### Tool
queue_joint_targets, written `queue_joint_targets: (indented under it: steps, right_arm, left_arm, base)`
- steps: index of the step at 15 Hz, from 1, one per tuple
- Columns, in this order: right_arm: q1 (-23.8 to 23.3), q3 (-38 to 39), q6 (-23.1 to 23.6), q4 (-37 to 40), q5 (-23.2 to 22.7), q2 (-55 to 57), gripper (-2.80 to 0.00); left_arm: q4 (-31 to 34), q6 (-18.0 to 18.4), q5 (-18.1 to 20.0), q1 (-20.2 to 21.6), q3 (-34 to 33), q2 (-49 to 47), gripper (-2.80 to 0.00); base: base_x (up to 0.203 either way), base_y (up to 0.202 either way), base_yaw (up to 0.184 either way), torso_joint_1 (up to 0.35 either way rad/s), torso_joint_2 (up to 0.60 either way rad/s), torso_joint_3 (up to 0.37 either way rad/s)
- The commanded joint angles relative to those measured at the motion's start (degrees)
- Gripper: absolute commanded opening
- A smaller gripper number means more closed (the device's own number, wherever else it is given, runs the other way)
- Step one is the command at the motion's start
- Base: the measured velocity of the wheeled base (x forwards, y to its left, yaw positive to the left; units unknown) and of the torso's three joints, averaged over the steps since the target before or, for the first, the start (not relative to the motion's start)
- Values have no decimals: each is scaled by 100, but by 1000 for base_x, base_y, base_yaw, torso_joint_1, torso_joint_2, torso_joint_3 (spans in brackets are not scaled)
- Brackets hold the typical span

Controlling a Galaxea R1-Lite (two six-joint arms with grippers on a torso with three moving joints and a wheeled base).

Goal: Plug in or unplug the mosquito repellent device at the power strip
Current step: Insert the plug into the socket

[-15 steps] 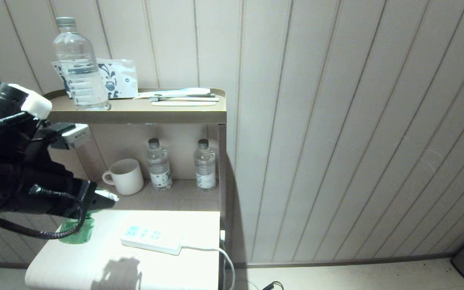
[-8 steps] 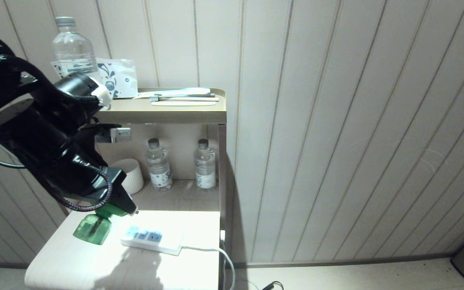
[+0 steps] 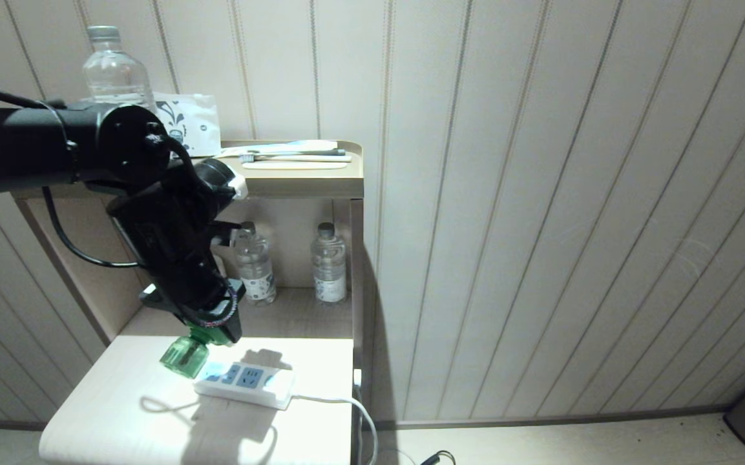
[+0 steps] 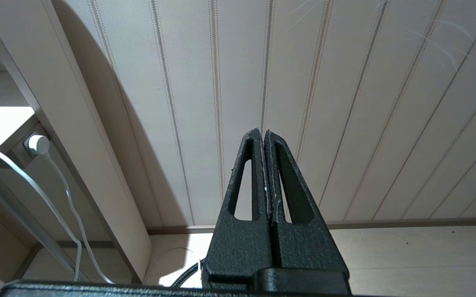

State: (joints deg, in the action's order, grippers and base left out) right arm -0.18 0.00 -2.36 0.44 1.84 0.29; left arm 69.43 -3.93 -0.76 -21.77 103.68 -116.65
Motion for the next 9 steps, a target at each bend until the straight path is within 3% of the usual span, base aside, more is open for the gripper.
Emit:
queue_joint_targets:
  steps: [1,9]
  right_arm:
    - [1,0,-1,0,0,-3,-280]
    - [1,0,-1,0,0,-3,-280]
  left_arm:
    - [32,-54,-33,-68,104,-479,-280]
    - [-8,-277,-12,-222,-52,-894,-280]
  base:
    - [0,0,0,0,0,0]
    - [0,0,0,0,0,0]
